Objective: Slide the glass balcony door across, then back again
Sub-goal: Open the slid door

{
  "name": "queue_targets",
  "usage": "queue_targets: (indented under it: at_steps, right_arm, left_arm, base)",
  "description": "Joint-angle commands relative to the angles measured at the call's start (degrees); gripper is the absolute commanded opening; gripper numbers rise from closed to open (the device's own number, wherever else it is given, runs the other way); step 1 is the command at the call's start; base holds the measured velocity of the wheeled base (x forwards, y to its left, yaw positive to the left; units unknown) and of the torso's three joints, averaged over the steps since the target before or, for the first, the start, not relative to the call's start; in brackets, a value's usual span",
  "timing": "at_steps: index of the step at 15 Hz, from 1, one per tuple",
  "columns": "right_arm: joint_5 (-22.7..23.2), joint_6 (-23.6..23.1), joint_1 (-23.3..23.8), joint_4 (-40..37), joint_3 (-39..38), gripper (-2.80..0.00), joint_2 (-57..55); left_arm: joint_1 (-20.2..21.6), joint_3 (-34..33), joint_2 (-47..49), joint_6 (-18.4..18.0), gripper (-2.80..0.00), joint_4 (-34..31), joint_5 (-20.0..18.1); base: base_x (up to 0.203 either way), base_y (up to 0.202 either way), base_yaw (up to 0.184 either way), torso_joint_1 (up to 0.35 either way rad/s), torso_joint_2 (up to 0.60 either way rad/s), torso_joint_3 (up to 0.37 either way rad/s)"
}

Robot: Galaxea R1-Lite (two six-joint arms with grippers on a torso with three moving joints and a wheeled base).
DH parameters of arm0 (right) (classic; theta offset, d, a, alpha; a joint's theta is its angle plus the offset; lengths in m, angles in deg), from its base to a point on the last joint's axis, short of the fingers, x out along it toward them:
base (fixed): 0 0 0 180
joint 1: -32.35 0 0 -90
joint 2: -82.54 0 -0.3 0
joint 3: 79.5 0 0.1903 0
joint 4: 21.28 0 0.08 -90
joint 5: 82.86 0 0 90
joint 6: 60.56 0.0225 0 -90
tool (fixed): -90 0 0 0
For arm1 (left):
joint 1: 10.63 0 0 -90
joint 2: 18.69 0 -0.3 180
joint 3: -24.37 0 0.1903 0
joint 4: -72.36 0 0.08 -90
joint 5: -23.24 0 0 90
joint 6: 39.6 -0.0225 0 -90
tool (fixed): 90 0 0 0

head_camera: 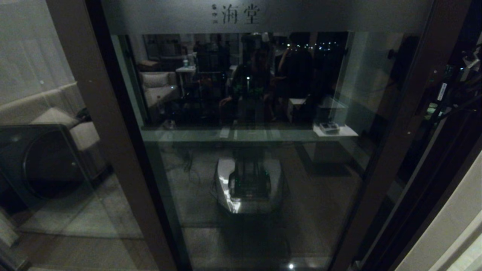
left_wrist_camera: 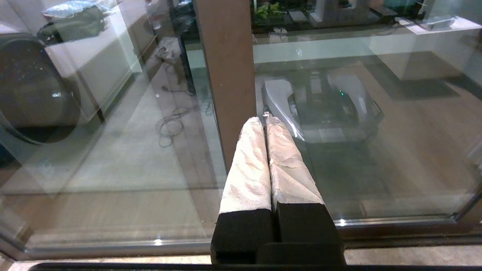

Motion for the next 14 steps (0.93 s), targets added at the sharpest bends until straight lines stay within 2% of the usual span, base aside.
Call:
queue_targets:
  at_steps: [1, 14]
  right_arm:
    - [0.3, 0.0, -0.9, 0.8, -1.2, -2.80, 0.9]
    - [0.3, 0.0, -2.4, 1.8, -3.0, -2.80, 1.7]
  left_arm:
    - [0.0, -0.1, 0.0, 0.0, -2.80, 0.0, 0.0]
    - [0.0, -0.1, 0.0, 0.0, -2.80, 0.0, 0.1]
  base:
    - [0.000, 0.000, 0.000, 0.000, 0.00, 0.000]
    - [0.000, 0.000, 0.000, 0.000, 0.00, 0.000]
